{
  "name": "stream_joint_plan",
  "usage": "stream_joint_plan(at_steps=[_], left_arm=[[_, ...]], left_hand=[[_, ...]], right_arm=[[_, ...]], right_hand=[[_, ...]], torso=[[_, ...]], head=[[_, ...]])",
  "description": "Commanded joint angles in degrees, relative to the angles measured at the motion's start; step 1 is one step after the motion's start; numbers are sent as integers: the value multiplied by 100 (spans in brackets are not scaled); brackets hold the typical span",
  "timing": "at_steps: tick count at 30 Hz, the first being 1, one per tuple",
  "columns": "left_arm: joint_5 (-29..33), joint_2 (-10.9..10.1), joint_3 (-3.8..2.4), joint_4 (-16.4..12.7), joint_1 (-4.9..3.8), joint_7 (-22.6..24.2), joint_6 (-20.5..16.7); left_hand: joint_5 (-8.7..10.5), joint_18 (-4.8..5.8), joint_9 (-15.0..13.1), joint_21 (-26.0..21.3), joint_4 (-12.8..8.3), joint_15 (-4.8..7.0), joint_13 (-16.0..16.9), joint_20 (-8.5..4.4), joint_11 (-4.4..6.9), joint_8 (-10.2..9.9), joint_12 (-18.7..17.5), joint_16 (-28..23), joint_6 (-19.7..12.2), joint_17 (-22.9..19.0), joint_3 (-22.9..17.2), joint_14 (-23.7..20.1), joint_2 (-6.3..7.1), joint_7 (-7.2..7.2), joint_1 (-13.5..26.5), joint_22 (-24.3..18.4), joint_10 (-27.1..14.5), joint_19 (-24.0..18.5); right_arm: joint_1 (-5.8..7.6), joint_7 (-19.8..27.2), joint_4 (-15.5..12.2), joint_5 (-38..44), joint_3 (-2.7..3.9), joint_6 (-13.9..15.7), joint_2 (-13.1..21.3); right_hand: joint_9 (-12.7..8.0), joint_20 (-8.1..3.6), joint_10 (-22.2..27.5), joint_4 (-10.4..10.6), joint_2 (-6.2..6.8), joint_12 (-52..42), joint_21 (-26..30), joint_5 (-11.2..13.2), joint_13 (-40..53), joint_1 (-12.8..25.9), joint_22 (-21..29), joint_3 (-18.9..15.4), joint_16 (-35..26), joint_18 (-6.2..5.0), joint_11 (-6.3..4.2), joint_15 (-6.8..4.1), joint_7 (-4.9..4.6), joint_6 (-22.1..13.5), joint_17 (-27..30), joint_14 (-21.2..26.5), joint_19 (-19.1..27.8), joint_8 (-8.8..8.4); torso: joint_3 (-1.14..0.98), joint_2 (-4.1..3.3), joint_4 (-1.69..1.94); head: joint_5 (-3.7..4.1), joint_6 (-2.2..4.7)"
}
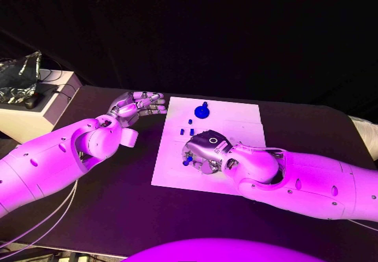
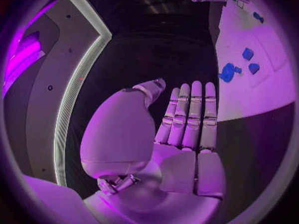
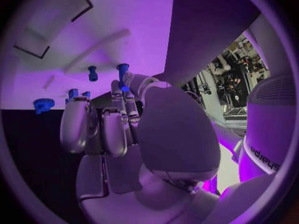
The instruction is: Assemble the parts on the task board
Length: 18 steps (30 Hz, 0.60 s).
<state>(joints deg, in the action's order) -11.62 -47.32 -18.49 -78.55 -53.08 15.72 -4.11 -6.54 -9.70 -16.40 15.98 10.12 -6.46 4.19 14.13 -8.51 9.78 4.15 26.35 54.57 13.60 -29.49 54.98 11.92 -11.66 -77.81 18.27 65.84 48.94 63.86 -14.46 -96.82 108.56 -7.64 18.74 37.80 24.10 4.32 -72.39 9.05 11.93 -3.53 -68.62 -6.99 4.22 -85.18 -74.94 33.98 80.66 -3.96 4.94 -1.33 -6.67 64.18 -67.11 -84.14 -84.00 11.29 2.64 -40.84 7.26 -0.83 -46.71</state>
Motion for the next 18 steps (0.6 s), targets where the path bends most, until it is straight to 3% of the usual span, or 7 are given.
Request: stream_joint_plan(at_steps=[1,5,9,13,18], left_arm=[[17,7,-4,-13,-2,30,86],[17,6,-4,-15,-2,29,85],[17,4,-4,-17,-2,27,84],[17,-2,-4,-16,-2,24,75],[17,-9,-4,-18,-2,20,74]], left_hand=[[3,-74,9,-20,20,4,8,-15,-13,12,-27,-16,-7,5,14,40,-16,-15,-25,-5,-25,39],[3,-74,9,-20,20,4,8,-15,-13,12,-27,-16,-7,5,14,40,-16,-15,-25,-5,-25,39],[3,-74,9,-20,20,4,8,-15,-13,12,-27,-16,-7,5,14,40,-16,-15,-25,-5,-25,39],[3,-74,12,-36,25,4,9,-15,-14,12,-27,-32,-6,17,21,44,-21,-15,-30,-18,-27,48],[3,-74,12,-36,25,4,9,-15,-14,12,-27,-32,-6,17,21,44,-21,-15,-30,-18,-27,48]], right_arm=[[-9,-28,4,101,-7,-201,-5],[-10,23,32,87,-13,-189,-42],[-13,121,70,34,-30,-127,-81],[-19,218,90,-30,-49,44,-102],[-22,287,96,-105,-58,171,-108]], right_hand=[[5,-48,-247,-224,-44,-16,0,-15,12,21,-441,241,24,-4,-193,-33,-28,13,4,-156,-139,18],[19,-36,-159,-271,-26,4,21,-12,-7,114,-438,278,15,-6,-162,-10,-59,-60,28,-150,-130,-1],[26,1,-27,-233,79,-2,44,-151,-28,383,-436,177,18,-6,-117,36,-90,-173,35,-147,-121,-45],[-49,34,148,-109,255,9,71,24,-45,675,-430,28,17,-12,-87,62,-87,-499,58,-141,-115,-240],[-71,47,299,-90,306,9,96,54,-52,716,-421,-7,16,-16,-72,73,-77,-587,68,-138,-112,-294]], torso=[[2,-1,-2],[1,-3,0],[2,-1,5],[1,-3,3],[1,-3,-3]], head=[[2,-6],[2,-10],[-2,-11],[-3,-12],[-3,-19]])
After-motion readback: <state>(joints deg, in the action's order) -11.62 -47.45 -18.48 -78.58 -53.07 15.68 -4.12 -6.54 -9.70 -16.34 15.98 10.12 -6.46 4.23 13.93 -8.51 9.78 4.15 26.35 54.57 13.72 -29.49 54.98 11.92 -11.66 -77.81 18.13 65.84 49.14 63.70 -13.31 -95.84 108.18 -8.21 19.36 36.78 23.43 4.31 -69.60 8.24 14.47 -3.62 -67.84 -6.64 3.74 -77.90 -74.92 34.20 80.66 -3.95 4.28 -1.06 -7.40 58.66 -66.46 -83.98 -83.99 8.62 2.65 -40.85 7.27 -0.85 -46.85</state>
